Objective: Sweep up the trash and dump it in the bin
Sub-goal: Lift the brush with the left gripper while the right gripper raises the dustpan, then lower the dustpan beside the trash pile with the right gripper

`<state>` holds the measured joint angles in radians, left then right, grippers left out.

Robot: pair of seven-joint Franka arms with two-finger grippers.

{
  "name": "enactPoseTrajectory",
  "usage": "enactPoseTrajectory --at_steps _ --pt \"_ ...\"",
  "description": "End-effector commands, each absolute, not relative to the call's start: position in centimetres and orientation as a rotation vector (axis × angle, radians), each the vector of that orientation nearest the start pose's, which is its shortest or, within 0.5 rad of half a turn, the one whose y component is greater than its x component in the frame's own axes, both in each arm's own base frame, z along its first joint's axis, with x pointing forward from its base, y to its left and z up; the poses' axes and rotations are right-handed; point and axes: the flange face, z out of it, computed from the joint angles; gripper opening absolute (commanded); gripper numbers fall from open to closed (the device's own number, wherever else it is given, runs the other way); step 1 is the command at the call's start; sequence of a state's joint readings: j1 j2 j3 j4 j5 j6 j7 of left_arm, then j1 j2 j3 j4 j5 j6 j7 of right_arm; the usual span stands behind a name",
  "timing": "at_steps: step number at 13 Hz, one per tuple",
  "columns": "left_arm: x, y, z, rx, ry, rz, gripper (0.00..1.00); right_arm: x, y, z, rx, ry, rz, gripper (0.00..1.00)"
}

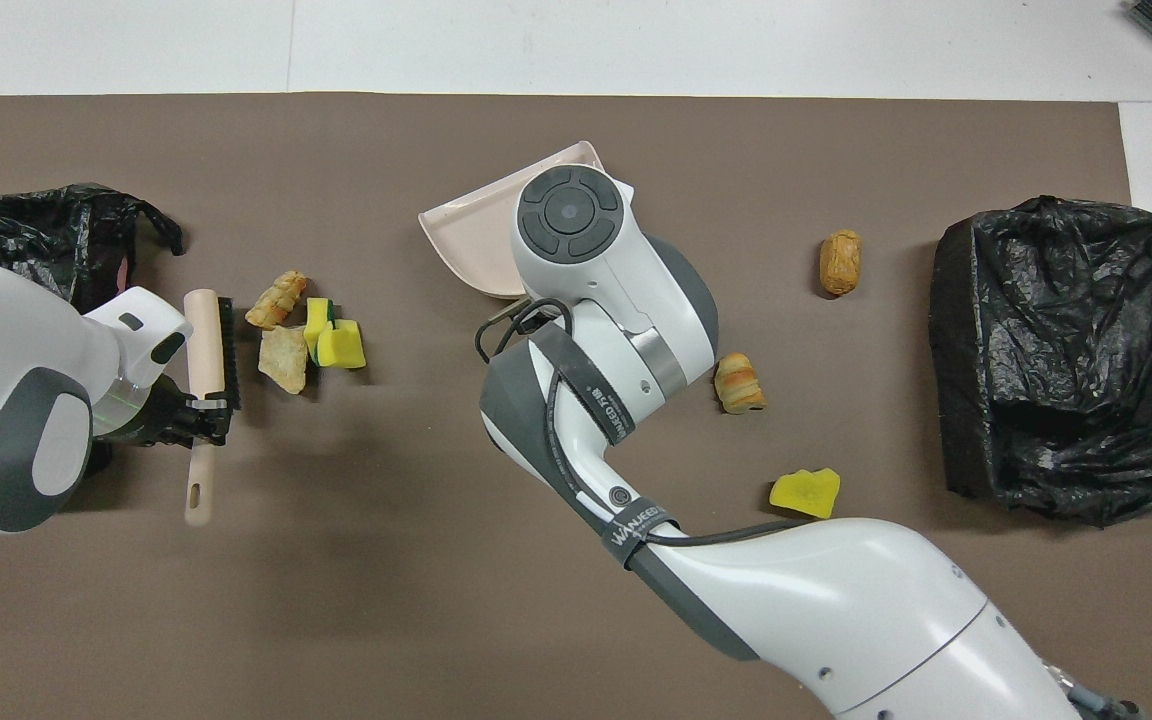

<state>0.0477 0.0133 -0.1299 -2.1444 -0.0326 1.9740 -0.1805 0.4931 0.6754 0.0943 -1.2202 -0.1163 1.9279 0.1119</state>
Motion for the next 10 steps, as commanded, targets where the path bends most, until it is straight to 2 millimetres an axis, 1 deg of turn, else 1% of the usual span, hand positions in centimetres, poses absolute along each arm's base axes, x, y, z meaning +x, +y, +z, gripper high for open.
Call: enactPoseTrajectory --at_steps 1,2,3,5,7,8,9,10 --pt "50.8 -6.6 36.2 -3.106 -0.250 0.227 0.00 63.2 37.7 38.7 -3.019 -0.927 -0.072 0.00" --pt "50.9 -6.8 36.3 -3.110 -0.257 0.209 0.00 63.6 37.1 38.7 -3.017 -0.946 -0.072 0.00" --pt "50.7 -7.4 36.2 -3.109 -0.232 0.210 0.00 64.0 36.3 38.9 -3.008 -0.967 -0.071 0.00" --pt "50.4 -8.2 36.1 -3.110 -0.174 0.224 0.00 64.2 35.9 38.9 -2.963 -1.033 -0.059 0.00" --pt "50.3 -9.1 36.2 -3.118 -0.084 0.215 0.00 64.9 34.6 38.7 -2.936 -1.084 -0.051 0.00" --pt "50.6 -8.9 36.5 -3.117 -0.099 0.223 0.00 64.8 34.7 38.9 -2.932 -1.099 -0.054 0.00" --pt "50.9 -8.2 36.8 -3.115 -0.121 0.234 0.00 64.8 34.6 39.1 -2.919 -1.133 -0.059 0.00" --pt "51.5 -7.6 37.9 -3.117 -0.135 0.225 0.00 64.9 34.2 39.0 -2.891 -1.206 -0.045 0.00"
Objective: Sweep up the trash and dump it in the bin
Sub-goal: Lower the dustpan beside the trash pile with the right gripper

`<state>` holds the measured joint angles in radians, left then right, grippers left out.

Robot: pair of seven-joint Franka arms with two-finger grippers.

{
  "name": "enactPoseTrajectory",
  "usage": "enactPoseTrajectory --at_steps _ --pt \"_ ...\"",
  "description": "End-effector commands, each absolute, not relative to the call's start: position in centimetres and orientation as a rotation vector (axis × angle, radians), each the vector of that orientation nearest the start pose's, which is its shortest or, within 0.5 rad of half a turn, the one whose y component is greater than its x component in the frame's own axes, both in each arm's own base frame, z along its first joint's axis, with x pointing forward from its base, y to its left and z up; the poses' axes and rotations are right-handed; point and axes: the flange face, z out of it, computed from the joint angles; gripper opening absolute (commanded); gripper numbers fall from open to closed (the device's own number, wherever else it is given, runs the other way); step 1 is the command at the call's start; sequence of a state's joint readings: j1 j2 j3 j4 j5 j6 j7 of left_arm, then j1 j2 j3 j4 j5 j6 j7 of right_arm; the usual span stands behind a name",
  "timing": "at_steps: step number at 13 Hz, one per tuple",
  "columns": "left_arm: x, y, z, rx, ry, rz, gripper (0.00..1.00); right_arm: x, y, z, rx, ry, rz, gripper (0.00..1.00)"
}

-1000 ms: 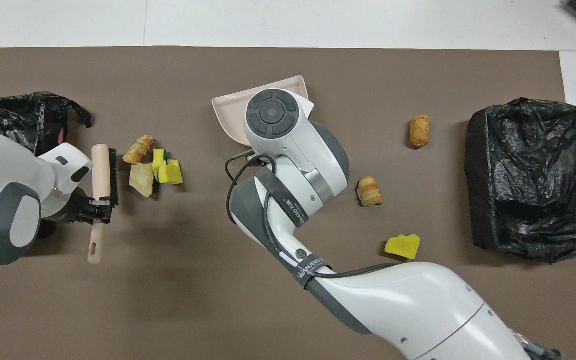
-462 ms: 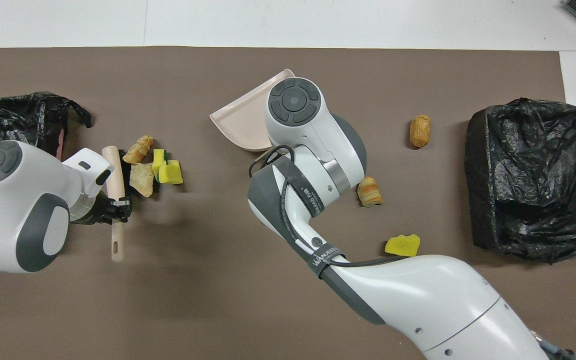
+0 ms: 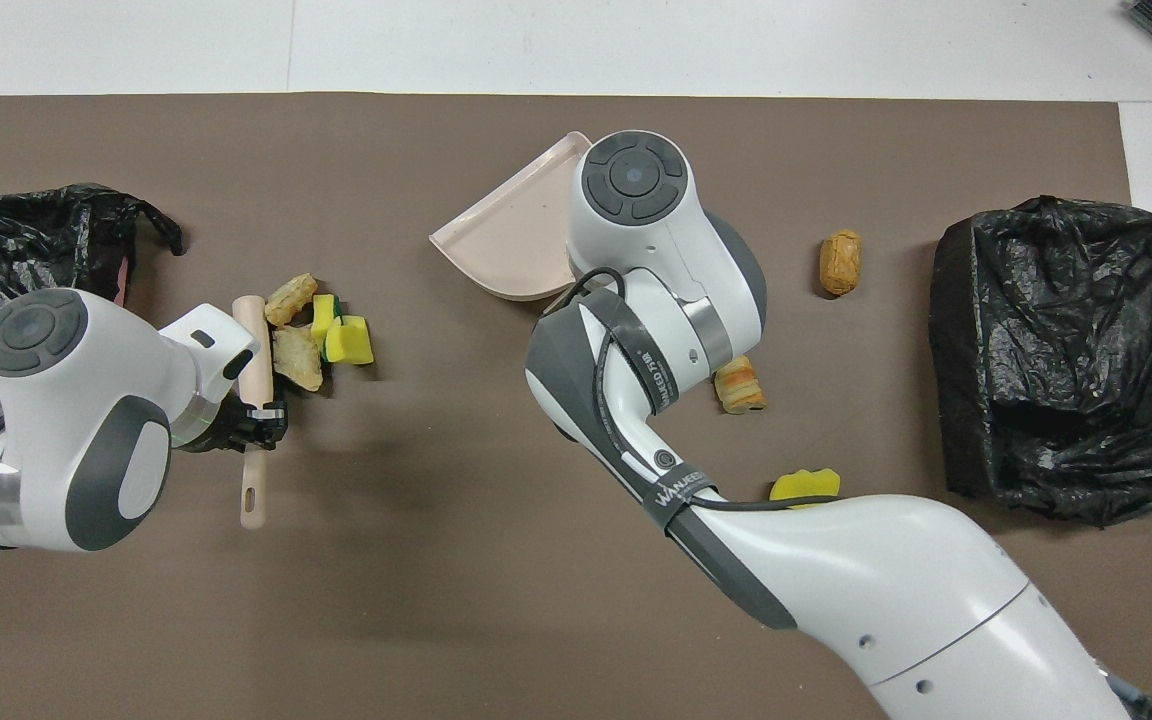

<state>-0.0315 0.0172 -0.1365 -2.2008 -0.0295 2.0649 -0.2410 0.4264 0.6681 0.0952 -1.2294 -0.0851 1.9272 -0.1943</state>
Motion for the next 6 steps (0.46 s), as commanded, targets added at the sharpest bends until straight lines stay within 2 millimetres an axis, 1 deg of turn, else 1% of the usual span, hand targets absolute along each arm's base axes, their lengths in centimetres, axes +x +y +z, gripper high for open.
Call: enactPoseTrajectory --at_steps 1,2,3,4,5,6 --pt "52.4 -6.8 39.5 -3.121 -0.152 0.197 0.00 65.2 33.2 39.3 -2.872 -1.258 -0.034 0.00" --pt "53.1 -6.1 40.6 -3.122 -0.156 0.187 0.00 65.5 32.1 39.5 -2.840 -1.327 -0.022 0.00" --pt "53.5 -6.1 40.5 -3.119 -0.125 0.181 0.00 65.3 31.9 39.7 -2.800 -1.394 0.013 0.00" --pt "53.8 -6.0 40.3 -3.108 -0.048 0.150 0.00 65.3 31.2 39.7 -2.771 -1.449 0.041 0.00" --pt "54.2 -6.1 40.4 -3.114 0.005 0.099 0.00 65.0 31.5 39.6 -2.726 -1.529 0.052 0.00" --pt "54.4 -6.4 40.1 -3.118 0.049 0.075 0.00 64.5 31.4 39.3 -2.689 -1.618 0.067 0.00"
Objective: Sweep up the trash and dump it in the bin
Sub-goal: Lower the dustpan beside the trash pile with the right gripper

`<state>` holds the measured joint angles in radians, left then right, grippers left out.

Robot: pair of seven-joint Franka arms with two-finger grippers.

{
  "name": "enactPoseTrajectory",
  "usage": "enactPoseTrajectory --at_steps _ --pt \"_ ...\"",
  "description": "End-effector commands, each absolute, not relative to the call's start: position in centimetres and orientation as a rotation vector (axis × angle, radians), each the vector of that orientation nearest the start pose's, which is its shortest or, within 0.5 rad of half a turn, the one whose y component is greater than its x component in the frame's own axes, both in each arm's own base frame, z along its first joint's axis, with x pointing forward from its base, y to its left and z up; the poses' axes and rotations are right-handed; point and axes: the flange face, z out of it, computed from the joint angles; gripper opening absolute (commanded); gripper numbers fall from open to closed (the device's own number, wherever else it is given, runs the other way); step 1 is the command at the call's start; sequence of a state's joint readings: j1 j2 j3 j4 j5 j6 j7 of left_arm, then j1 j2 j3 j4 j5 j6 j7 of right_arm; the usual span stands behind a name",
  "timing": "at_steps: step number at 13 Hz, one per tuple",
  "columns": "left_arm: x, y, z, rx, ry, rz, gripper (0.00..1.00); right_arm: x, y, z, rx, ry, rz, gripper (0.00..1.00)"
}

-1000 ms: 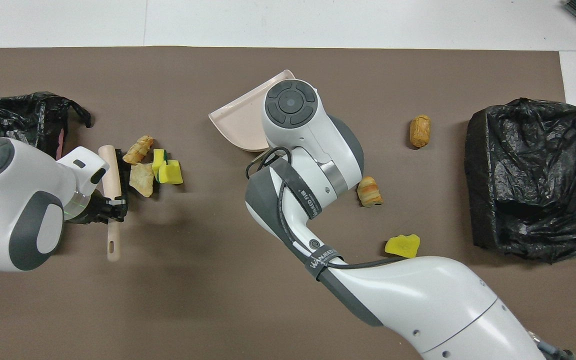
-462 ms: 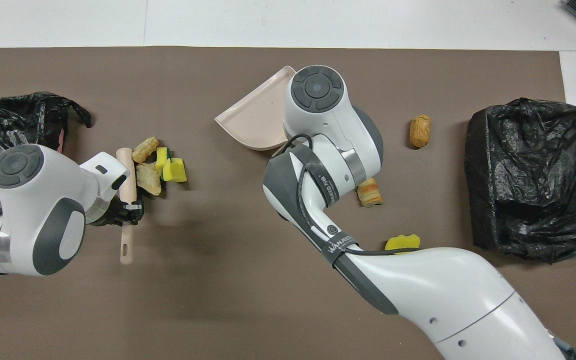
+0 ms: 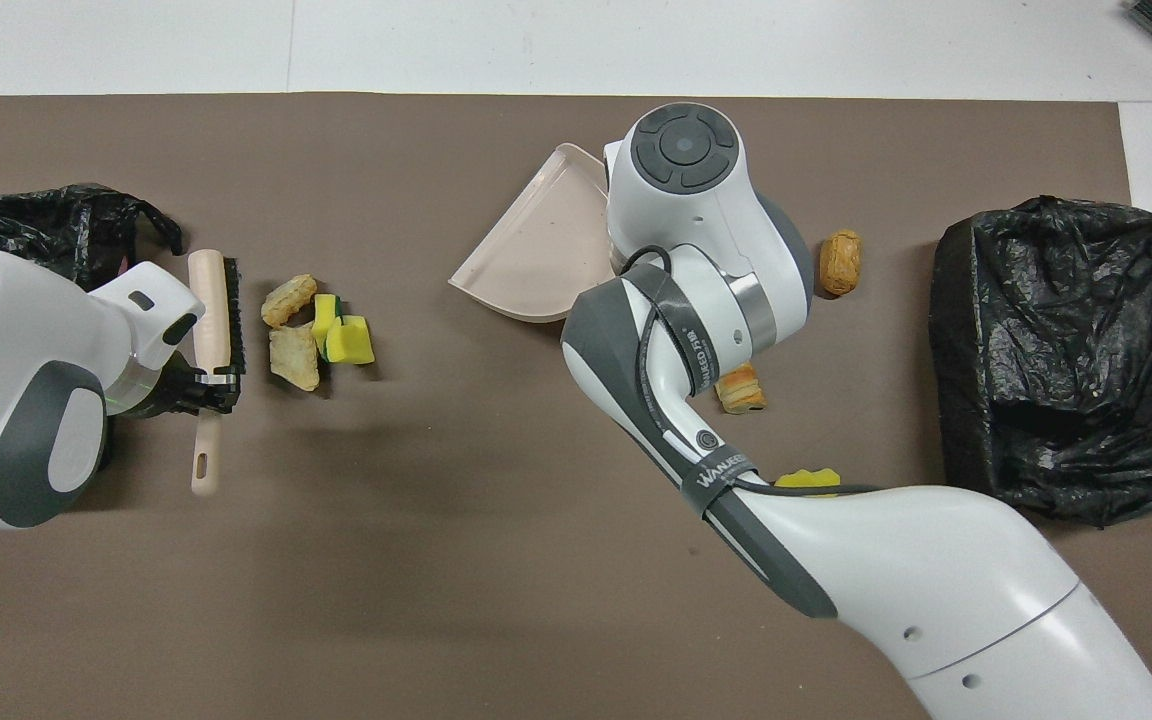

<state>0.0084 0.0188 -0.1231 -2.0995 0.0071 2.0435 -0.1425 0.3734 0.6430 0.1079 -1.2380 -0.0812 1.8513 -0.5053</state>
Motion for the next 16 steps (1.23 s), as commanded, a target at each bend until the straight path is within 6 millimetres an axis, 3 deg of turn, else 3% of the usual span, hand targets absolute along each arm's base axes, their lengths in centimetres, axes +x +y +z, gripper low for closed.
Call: enactPoseTrajectory --at_steps 1,4,6,9,11,16 --pt "54.4 -6.2 38.8 -3.117 0.090 0.111 0.00 64.2 31.2 39.3 -2.642 -1.698 0.080 0.00" --pt "53.7 -5.9 37.2 -3.114 0.111 0.150 0.00 63.1 31.4 38.7 -2.512 -1.937 0.109 0.00" --pt "53.1 -5.8 36.4 -3.112 0.097 0.169 0.00 63.0 32.4 38.8 -2.444 -2.029 0.032 0.00" --pt "52.0 -8.3 34.4 -3.114 0.071 0.134 0.00 62.2 32.4 38.3 -2.374 -2.108 0.065 0.00" --pt "51.8 -9.0 34.2 -3.115 0.094 0.129 0.00 62.2 32.4 38.3 -2.371 -2.120 0.050 0.00" --pt "50.9 -13.7 32.9 -3.156 0.093 0.110 0.00 62.3 32.3 38.1 -2.366 -2.144 0.057 0.00"
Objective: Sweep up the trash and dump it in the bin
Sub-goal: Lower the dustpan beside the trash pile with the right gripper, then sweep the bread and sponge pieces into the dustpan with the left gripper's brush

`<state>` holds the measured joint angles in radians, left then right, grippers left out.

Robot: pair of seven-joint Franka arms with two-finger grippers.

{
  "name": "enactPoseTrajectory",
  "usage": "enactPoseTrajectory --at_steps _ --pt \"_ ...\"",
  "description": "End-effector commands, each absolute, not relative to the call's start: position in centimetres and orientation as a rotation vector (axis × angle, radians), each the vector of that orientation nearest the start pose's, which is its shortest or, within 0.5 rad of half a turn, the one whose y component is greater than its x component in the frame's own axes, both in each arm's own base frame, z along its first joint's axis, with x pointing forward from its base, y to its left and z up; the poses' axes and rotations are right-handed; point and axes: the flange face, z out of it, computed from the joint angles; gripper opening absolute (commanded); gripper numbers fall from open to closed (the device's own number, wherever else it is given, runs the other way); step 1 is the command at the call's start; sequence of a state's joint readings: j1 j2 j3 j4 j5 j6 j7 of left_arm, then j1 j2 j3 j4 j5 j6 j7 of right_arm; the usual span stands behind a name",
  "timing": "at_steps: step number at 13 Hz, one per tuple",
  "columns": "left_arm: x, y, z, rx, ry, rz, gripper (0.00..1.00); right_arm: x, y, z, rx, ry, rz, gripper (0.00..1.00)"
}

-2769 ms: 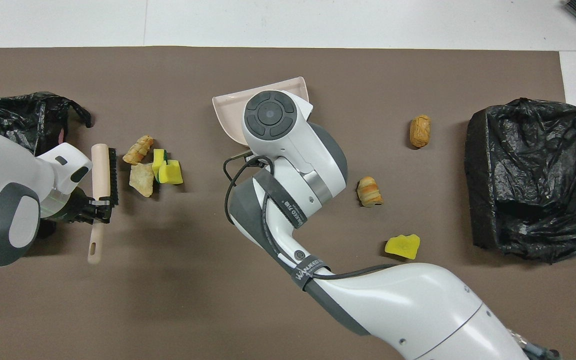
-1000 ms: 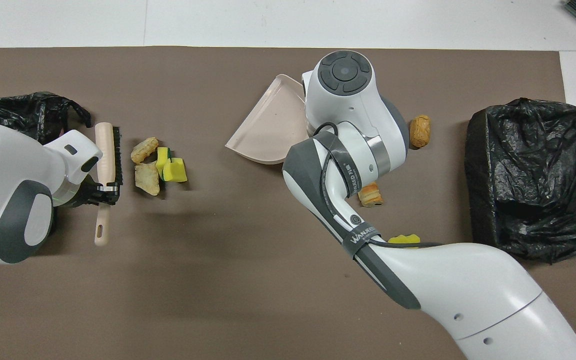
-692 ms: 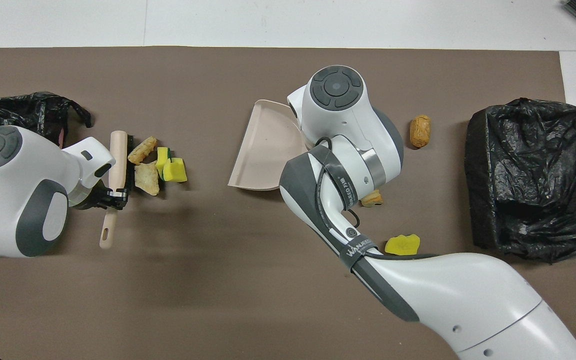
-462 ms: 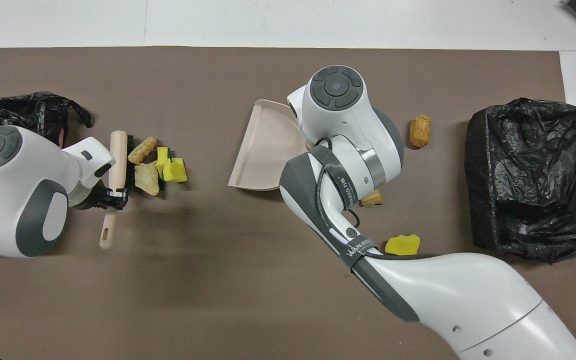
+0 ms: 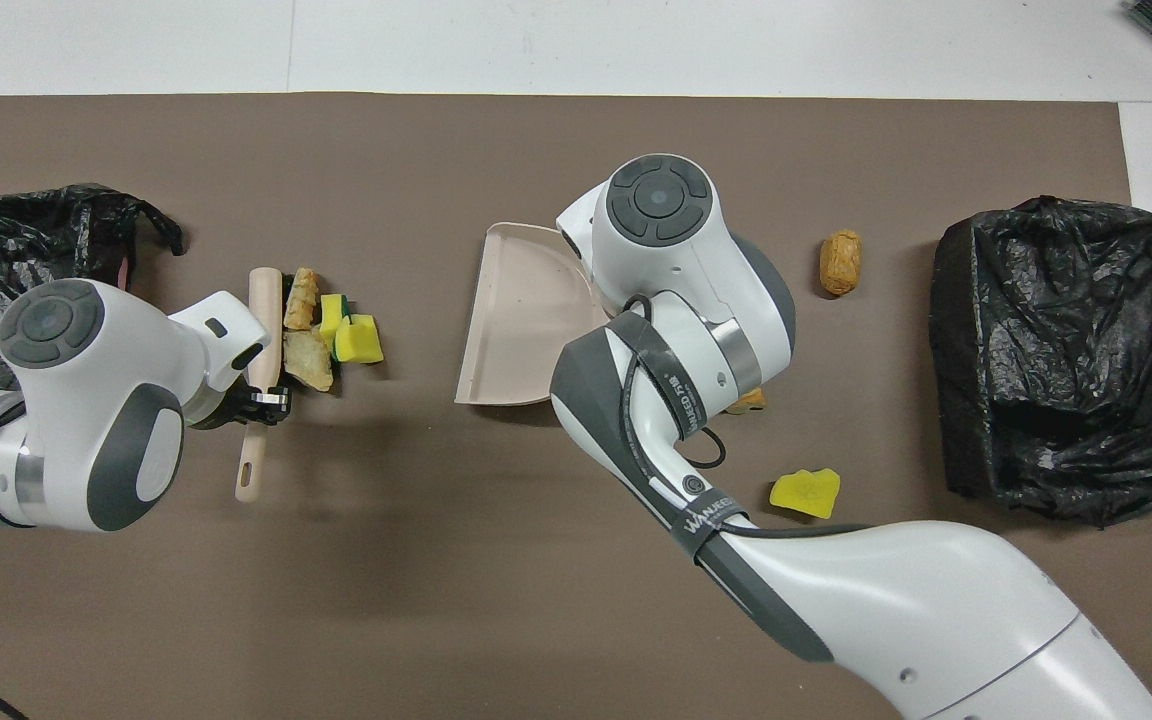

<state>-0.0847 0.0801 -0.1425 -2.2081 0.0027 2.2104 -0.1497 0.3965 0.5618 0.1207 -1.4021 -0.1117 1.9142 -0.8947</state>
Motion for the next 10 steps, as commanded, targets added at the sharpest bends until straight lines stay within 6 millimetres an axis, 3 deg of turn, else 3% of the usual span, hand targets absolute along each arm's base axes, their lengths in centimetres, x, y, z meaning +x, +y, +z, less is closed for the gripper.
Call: enactPoseTrajectory --at_steps 1,4,10 --pt "50.5 -15.4 33.1 -3.176 0.099 0.112 0.00 62.3 32.3 38.2 -2.361 -2.150 0.057 0.00" --pt "48.7 -20.8 33.4 -3.206 0.112 0.110 0.00 62.3 32.3 38.1 -2.353 -2.163 0.061 0.00" --pt "44.7 -28.9 34.4 -3.211 0.219 0.118 0.00 62.3 32.3 38.2 -2.335 -2.183 0.062 0.00"
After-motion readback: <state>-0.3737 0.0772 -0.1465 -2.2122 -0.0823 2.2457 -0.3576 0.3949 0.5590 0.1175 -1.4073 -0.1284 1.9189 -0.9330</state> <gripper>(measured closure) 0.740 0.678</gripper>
